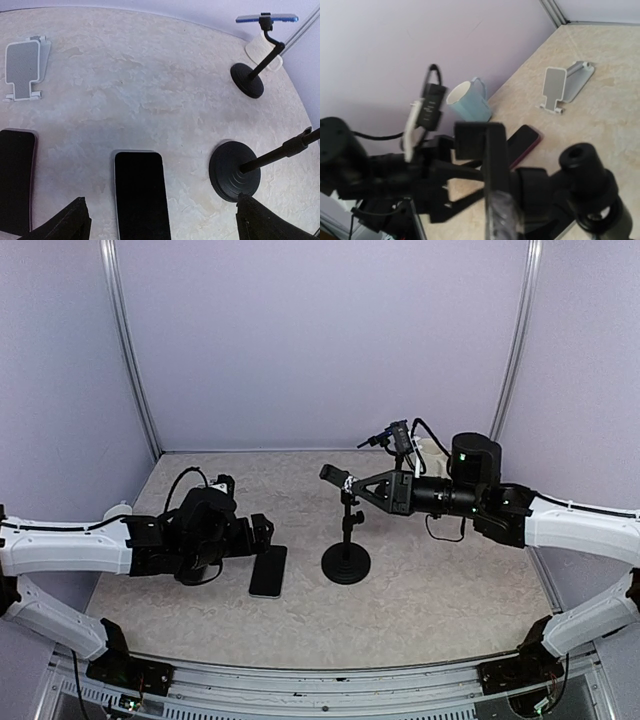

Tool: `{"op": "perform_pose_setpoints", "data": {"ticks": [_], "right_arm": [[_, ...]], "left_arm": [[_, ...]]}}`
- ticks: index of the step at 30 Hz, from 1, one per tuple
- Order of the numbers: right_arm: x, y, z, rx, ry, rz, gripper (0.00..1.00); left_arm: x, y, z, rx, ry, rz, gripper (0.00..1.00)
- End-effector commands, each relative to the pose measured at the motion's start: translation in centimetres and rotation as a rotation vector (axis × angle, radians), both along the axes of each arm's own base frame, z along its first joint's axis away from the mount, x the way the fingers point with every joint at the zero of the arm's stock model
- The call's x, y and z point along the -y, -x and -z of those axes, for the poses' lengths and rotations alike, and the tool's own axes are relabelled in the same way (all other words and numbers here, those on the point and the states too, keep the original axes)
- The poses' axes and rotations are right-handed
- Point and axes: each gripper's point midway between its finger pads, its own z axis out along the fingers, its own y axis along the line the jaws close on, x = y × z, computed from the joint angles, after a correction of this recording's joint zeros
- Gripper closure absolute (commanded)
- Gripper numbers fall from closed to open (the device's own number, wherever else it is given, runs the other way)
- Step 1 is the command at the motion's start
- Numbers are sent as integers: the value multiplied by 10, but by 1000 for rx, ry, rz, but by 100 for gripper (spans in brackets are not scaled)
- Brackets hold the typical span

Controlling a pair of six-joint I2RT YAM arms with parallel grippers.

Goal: Remove the phone from the phone stand

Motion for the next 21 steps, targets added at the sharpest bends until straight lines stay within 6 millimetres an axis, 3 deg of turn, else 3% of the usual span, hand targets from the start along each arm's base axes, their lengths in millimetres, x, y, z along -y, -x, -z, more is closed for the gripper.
{"op": "perform_pose_setpoints", "data": {"ticks": [1, 13, 21], "right_arm": [[-11, -23, -45, 160, -67, 35, 100], [-63, -77, -71, 203, -106, -14, 100], [-101, -116, -66, 191, -124, -46, 100]], "left_arm": [[-18, -8, -29, 85, 74, -27, 1], [-50, -8, -46, 133, 83, -69, 1], [-61, -9, -50, 148, 87, -81, 1]]}}
